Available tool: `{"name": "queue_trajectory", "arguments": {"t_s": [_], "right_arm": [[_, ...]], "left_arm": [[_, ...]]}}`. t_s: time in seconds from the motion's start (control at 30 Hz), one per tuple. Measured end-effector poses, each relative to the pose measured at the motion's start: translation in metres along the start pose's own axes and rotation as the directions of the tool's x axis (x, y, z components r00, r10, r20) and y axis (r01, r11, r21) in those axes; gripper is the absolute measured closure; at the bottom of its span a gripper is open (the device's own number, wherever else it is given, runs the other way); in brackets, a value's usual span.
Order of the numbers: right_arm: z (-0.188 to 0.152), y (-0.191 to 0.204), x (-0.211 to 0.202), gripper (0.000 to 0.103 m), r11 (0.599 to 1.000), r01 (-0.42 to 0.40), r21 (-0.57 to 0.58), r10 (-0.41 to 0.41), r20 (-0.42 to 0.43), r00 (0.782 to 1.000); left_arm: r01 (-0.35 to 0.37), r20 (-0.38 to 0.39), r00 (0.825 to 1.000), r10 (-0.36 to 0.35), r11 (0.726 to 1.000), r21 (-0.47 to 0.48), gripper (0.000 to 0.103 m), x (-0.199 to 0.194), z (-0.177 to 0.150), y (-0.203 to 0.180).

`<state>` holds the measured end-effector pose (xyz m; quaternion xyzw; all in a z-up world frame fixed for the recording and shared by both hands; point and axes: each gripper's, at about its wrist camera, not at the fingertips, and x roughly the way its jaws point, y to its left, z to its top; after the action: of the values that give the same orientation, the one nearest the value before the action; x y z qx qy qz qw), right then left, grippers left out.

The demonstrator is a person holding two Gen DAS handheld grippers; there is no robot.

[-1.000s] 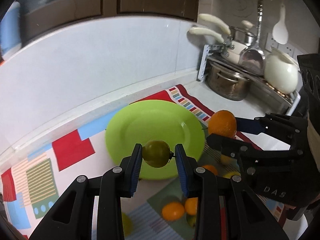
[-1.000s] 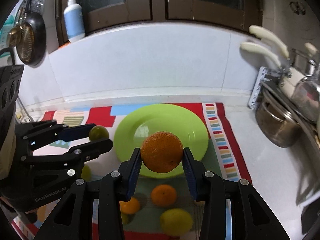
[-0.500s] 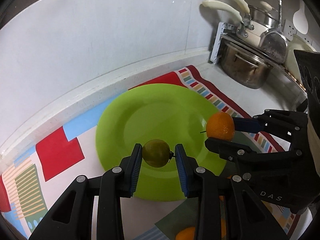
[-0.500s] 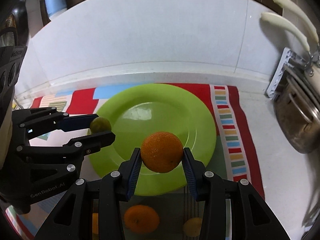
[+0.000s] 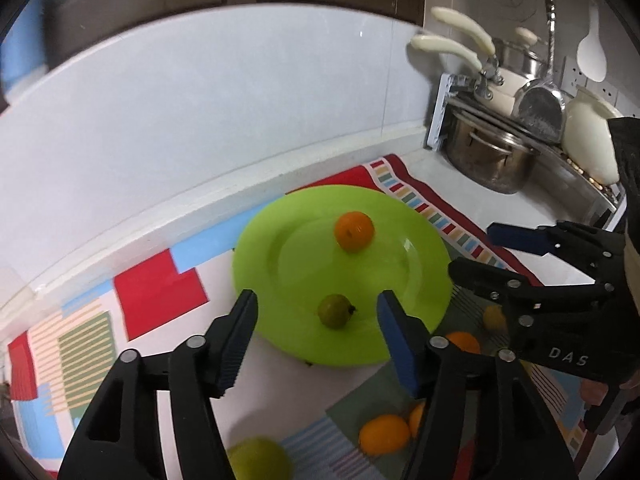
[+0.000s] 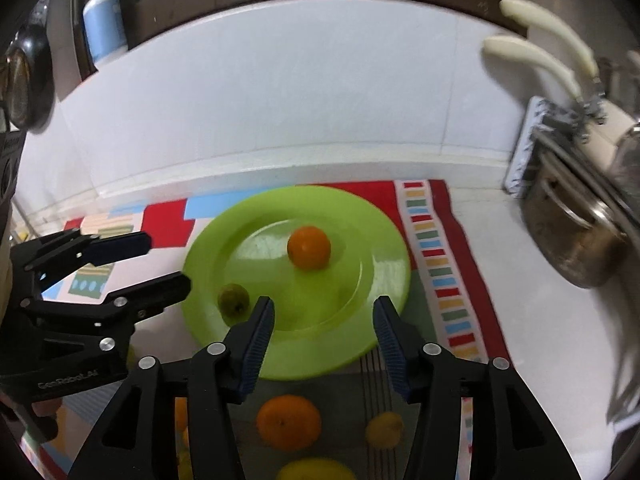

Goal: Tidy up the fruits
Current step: 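Lift both tools away from the plate toward the remaining fruits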

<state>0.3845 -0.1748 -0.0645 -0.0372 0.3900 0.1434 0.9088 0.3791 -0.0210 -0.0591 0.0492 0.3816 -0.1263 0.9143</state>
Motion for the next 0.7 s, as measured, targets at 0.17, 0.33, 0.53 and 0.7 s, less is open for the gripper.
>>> {"name": "queue_trajectory", "arguments": {"t_s": [0.17,0.33,0.53,0.7], "right_arm": [[-0.010,0.013,-0.040,0.039,0.999,0.050,-0.003,-0.050,0.084,0.995],[-0.019,0.025,-0.075,0.033,0.996,0.090,-0.001,-0.089,0.145,0.985],[-0.036,0.035,-0.109,0.028,0.993,0.118,0.017,-0.119,0.190,0.975],[-0.054,0.039,-0.131,0.028,0.990,0.138,0.016,-0.139,0.208,0.968]], "left_arm": [[-0.013,0.066,0.998,0.014,1.000,-0.012,0.029,-0.040,-0.011,-0.001],[-0.023,0.112,0.993,0.025,1.000,-0.022,0.023,-0.073,-0.024,-0.003],[-0.023,0.150,0.988,0.026,0.999,-0.027,0.018,-0.106,-0.043,-0.011],[-0.033,0.183,0.982,0.035,0.999,-0.015,0.018,-0.124,-0.055,-0.023]]}}
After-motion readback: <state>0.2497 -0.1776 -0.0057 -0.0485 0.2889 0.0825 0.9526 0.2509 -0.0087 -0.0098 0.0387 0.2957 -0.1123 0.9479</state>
